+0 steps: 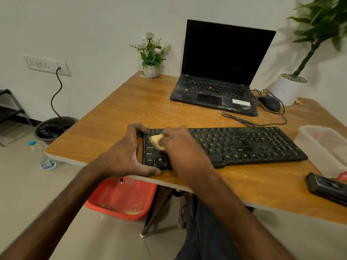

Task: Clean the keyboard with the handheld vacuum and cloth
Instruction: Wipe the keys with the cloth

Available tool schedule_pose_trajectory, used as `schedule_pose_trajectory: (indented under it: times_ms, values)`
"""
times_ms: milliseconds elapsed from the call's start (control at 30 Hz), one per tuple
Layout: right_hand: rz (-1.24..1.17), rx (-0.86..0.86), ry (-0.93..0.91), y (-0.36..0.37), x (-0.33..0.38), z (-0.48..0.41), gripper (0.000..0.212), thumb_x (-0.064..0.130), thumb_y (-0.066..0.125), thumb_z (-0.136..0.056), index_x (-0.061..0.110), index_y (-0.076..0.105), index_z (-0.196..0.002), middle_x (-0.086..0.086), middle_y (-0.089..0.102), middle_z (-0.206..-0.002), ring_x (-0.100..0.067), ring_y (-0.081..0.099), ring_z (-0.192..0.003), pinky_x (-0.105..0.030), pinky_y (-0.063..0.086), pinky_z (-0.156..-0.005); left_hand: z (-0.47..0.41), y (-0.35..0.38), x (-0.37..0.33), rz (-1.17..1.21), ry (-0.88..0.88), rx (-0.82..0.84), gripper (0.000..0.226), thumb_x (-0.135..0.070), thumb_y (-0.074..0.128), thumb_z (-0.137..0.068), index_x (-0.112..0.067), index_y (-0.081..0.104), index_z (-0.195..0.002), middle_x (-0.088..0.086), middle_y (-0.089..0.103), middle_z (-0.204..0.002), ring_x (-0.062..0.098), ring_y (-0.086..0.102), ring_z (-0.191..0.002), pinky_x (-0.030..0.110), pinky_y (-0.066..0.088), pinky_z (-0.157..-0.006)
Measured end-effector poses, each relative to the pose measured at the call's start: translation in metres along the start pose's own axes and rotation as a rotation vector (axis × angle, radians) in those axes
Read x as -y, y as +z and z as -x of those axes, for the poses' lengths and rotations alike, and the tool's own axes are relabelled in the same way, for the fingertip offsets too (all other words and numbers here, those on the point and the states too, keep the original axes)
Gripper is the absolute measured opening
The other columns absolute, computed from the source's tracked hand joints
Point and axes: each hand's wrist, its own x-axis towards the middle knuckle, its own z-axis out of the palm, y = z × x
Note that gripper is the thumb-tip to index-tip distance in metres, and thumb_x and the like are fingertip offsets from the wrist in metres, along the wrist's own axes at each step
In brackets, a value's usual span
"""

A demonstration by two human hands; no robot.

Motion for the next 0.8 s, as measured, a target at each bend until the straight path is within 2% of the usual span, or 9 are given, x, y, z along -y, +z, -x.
schedule_pose_trajectory:
  times_ms: [33, 100, 200, 300, 367, 500, 567, 667, 800]
  values:
    - [0.01, -0.053, 0.062, -0.011, -0.011, 0.01, 0.041, 0.011, 0.065, -0.089, 0.02, 0.061, -0.128, 0.002, 0.05, -0.133, -0.019, 0.039, -0.123, -0.037, 0.04, -0.108, 0.0, -0.001, 0.001, -0.006, -0.006, 0.003, 0.105, -0.064, 0.089, -0.048, -0.043, 0.018, -0.123, -0.016, 0.044, -0.13, 0.004, 0.057, -0.114, 0.033, 0.055, -0.095]
    - [0.002, -0.07, 0.299, -0.035, -0.044, 0.025, 0.039, 0.007, 0.061, -0.092, 0.022, 0.062, -0.127, 0.004, 0.053, -0.131, -0.016, 0.04, -0.123, -0.034, 0.033, -0.111, 0.0, 0.0, 0.002, -0.014, -0.004, 0.006, 0.107, -0.065, 0.088, -0.047, -0.041, 0.018, -0.124, -0.019, 0.04, -0.133, 0.002, 0.052, -0.119, 0.032, 0.052, -0.099]
    - [0.039, -0.08, 0.47, -0.047, -0.065, 0.043, 0.04, 0.005, 0.063, -0.092, 0.026, 0.064, -0.126, 0.004, 0.054, -0.132, -0.016, 0.043, -0.123, -0.033, 0.035, -0.109, 0.0, 0.0, 0.002, -0.016, -0.009, 0.008, 0.107, -0.067, 0.087, -0.046, -0.042, 0.017, -0.124, -0.02, 0.039, -0.133, 0.001, 0.051, -0.121, 0.03, 0.051, -0.101]
    - [-0.004, -0.094, 0.385, -0.04, -0.039, 0.052, 0.043, 0.007, 0.063, -0.092, 0.028, 0.06, -0.13, 0.008, 0.049, -0.137, -0.013, 0.039, -0.127, -0.031, 0.031, -0.112, 0.0, 0.001, -0.001, -0.028, -0.006, 0.009, 0.105, -0.069, 0.084, -0.046, -0.045, 0.016, -0.122, -0.022, 0.038, -0.133, -0.002, 0.05, -0.12, 0.027, 0.05, -0.1]
    - [-0.059, -0.017, 0.27, -0.031, -0.006, 0.043, 0.047, 0.009, 0.058, -0.094, 0.029, 0.054, -0.136, 0.01, 0.044, -0.14, -0.012, 0.031, -0.131, -0.029, 0.026, -0.113, 0.0, 0.001, -0.002, -0.036, -0.002, 0.008, 0.104, -0.069, 0.084, -0.046, -0.045, 0.016, -0.121, -0.021, 0.039, -0.132, -0.002, 0.051, -0.118, 0.028, 0.052, -0.099]
    - [0.012, 0.028, 0.074, -0.013, 0.014, 0.009, 0.049, 0.005, 0.058, -0.092, 0.02, 0.051, -0.138, 0.0, 0.044, -0.141, -0.019, 0.033, -0.129, -0.032, 0.036, -0.105, -0.001, 0.002, -0.001, -0.03, 0.006, 0.002, 0.104, -0.067, 0.086, -0.047, -0.043, 0.018, -0.121, -0.02, 0.042, -0.128, -0.008, 0.055, -0.109, 0.026, 0.055, -0.092]
    - [0.071, 0.026, 0.087, -0.015, 0.001, -0.002, 0.045, 0.008, 0.059, -0.093, 0.019, 0.054, -0.136, -0.001, 0.047, -0.137, -0.02, 0.036, -0.126, -0.033, 0.039, -0.105, 0.0, 0.001, 0.0, -0.028, 0.004, 0.0, 0.105, -0.068, 0.086, -0.047, -0.041, 0.018, -0.123, -0.023, 0.039, -0.131, -0.01, 0.051, -0.114, 0.022, 0.052, -0.094]
    - [0.077, 0.007, 0.248, -0.03, -0.034, 0.004, 0.04, 0.014, 0.059, -0.093, 0.021, 0.06, -0.133, -0.001, 0.051, -0.133, -0.019, 0.039, -0.125, -0.035, 0.036, -0.111, 0.0, 0.0, 0.002, -0.024, 0.005, 0.0, 0.106, -0.068, 0.086, -0.048, -0.04, 0.018, -0.123, -0.025, 0.036, -0.134, -0.012, 0.046, -0.118, 0.017, 0.048, -0.096]
    - [0.082, -0.077, 0.442, -0.036, -0.064, 0.024, 0.041, 0.003, 0.06, -0.092, 0.021, 0.064, -0.129, 0.001, 0.053, -0.127, -0.019, 0.042, -0.12, -0.035, 0.04, -0.108, -0.002, 0.001, 0.002, -0.034, 0.014, 0.007, 0.106, -0.068, 0.087, -0.049, -0.04, 0.017, -0.124, -0.021, 0.037, -0.137, -0.007, 0.049, -0.12, 0.016, 0.049, -0.094]
